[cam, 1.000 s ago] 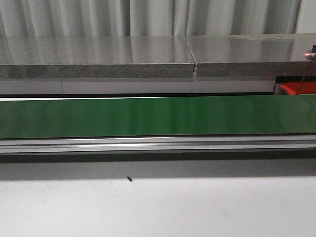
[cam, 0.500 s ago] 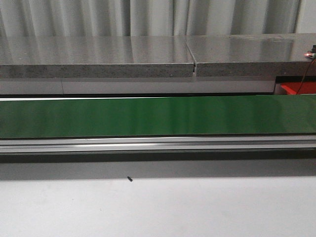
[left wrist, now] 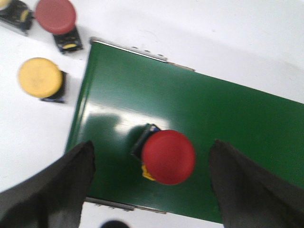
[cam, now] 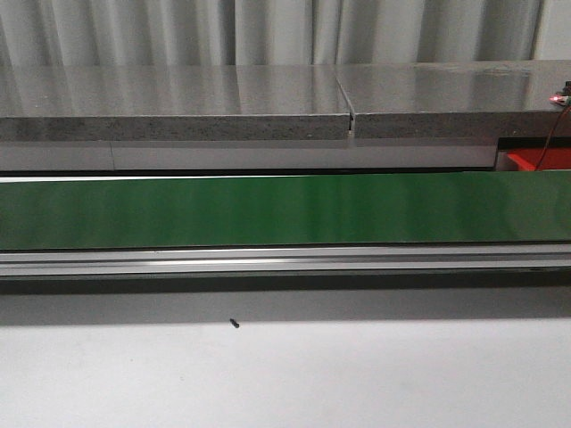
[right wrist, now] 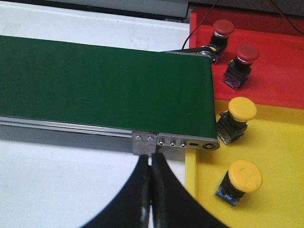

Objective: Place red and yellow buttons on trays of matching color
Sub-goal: 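Carry the red button onto the belt and open the left gripper, then grasp a yellow button from the cluster and set it on the belt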

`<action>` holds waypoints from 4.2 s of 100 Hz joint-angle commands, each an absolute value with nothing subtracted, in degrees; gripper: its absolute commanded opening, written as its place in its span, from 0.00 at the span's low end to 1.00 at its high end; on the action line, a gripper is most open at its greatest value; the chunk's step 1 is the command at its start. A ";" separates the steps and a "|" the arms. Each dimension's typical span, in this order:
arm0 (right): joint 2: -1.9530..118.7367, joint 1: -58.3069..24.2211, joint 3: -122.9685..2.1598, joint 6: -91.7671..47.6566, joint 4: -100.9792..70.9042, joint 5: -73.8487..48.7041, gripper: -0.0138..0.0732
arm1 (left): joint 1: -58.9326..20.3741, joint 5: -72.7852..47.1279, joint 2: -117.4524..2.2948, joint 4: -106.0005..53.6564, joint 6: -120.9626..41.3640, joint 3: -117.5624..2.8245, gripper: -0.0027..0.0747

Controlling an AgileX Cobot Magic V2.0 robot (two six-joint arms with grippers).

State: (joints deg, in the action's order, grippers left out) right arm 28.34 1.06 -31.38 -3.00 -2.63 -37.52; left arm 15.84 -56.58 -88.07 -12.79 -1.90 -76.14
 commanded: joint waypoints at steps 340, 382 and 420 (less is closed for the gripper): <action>28.38 0.96 -32.87 -3.57 -2.39 -33.64 0.08 | 14.26 -36.71 -89.18 -4.83 0.00 -68.38 0.42; 28.38 0.96 -32.87 -3.57 -2.39 -33.64 0.08 | 14.26 -37.62 -87.07 -15.04 -6.08 -68.38 0.72; 28.38 0.96 -32.87 -3.57 -2.39 -33.64 0.08 | 14.06 -39.83 -74.43 -25.52 -14.83 -65.82 0.45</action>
State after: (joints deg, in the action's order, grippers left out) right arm 28.34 1.06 -31.38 -3.00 -2.63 -37.52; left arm 14.56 -41.59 -79.78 -23.47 -14.01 -65.64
